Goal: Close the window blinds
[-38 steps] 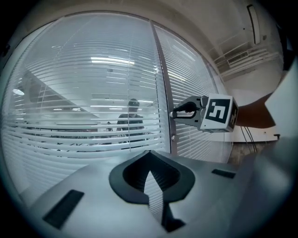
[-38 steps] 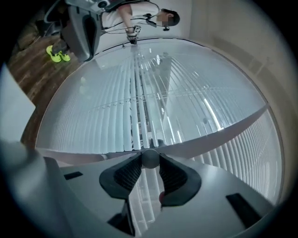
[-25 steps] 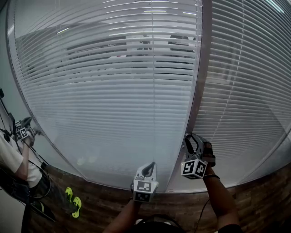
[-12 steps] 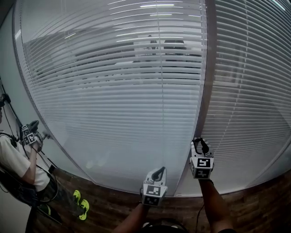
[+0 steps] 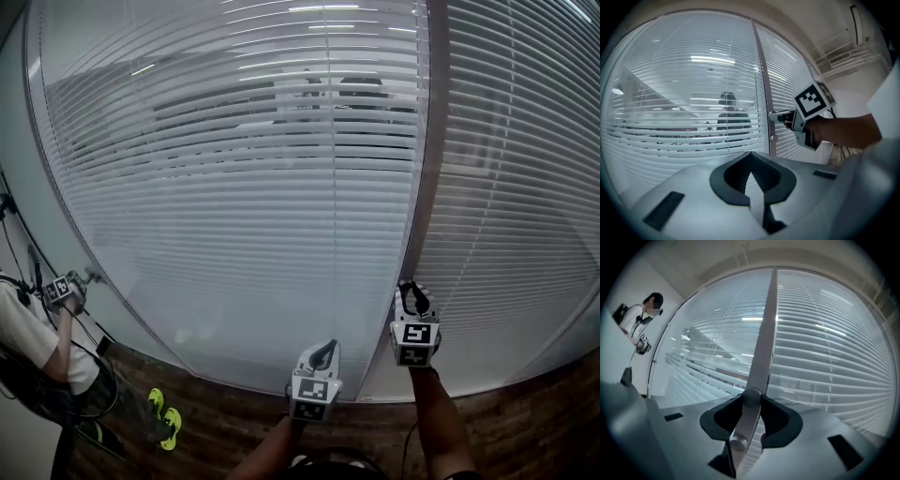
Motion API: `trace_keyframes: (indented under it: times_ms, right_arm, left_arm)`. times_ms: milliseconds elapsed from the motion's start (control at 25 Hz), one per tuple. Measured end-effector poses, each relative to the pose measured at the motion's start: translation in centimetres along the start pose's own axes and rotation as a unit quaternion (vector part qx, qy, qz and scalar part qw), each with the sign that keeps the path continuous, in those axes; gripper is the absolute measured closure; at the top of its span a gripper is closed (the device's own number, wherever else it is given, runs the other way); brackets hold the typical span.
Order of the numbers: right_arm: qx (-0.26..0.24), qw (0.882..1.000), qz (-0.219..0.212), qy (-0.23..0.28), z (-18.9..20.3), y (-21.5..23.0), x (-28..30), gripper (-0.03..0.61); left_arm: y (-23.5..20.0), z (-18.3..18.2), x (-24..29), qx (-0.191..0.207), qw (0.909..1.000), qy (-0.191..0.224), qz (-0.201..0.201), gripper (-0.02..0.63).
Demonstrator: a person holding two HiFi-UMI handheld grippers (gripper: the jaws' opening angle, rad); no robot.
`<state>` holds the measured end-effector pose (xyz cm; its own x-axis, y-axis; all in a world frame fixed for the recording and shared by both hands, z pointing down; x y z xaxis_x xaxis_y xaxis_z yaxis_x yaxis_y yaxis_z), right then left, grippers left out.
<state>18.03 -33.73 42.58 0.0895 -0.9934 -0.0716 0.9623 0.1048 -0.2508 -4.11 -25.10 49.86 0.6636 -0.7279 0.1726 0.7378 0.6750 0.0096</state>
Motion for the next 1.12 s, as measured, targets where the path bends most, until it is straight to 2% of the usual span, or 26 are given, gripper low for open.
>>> trace_keyframes:
  times_ms: [80, 160, 240, 280, 440, 640, 840, 960, 1040, 1080, 1120]
  right_arm:
    - [-0.065, 0.998, -0.001, 0.011, -0.3, -0.2, -0.2, 0.453]
    - [-0.135, 0.991, -0.004, 0.022, -0.7, -0.5, -0.3, 0.453]
    - [-0.202, 0.979, -0.003, 0.034, -0.9, -0.9, -0.4, 0.453]
    - [-0.242, 0.969, -0.001, 0.042, -0.8, -1.0, -0.3, 0.453]
    - [-0.401, 0.913, -0.022, 0.072, -0.5, -0.8, -0.1, 0.453]
    - [-0.533, 0.839, -0.038, 0.101, -0.6, -0.9, -0.1, 0.453]
    - [-0.621, 0.771, -0.049, 0.131, -0.5, -1.1, -0.3, 0.453]
    - [-0.655, 0.739, -0.059, 0.148, -0.6, -0.7, 0.3, 0.453]
    - [-0.664, 0.728, -0.062, 0.156, -0.5, -0.8, 0.4, 0.453]
    - [-0.663, 0.729, -0.059, 0.158, -0.4, -0.9, 0.3, 0.453]
    - [-0.657, 0.736, -0.052, 0.157, -0.2, -0.9, 0.1, 0.453]
  left_arm:
    - [-0.2, 0.2, 0.0, 0.003, 1.0000, 0.001, 0.001, 0.620]
    - [-0.3, 0.2, -0.1, 0.003, 1.0000, 0.002, 0.000, 0.620]
    - [-0.2, 0.1, -0.1, 0.001, 1.0000, 0.006, -0.003, 0.620]
    - [-0.2, 0.0, -0.1, 0.000, 1.0000, 0.007, -0.003, 0.620]
    - [-0.4, 0.3, 0.0, 0.001, 1.0000, 0.005, 0.001, 0.620]
    - [-0.1, -0.3, -0.3, -0.012, 0.9998, 0.009, 0.009, 0.620]
    - [-0.4, 0.3, -0.5, -0.001, 1.0000, -0.001, 0.007, 0.620]
    - [-0.3, -0.1, -0.2, -0.003, 1.0000, 0.000, 0.003, 0.620]
    - [-0.1, 0.0, -0.2, -0.001, 1.0000, -0.004, -0.003, 0.620]
    - [-0.1, 0.1, -0.3, 0.002, 1.0000, -0.006, -0.002, 0.620]
    - [-0.1, 0.2, -0.3, 0.004, 1.0000, -0.008, 0.001, 0.620]
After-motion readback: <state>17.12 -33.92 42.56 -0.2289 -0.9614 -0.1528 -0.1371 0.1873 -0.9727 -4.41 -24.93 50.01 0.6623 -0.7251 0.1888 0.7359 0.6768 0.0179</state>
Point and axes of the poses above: the fingertips, and each gripper's own axes: x forward along the fingers, y to its right, z out of its underside, the point moved 10 cm from there along -x, backward along the fingers, and after that the axes turned 14 degrees about z, right-handed, at the moved point
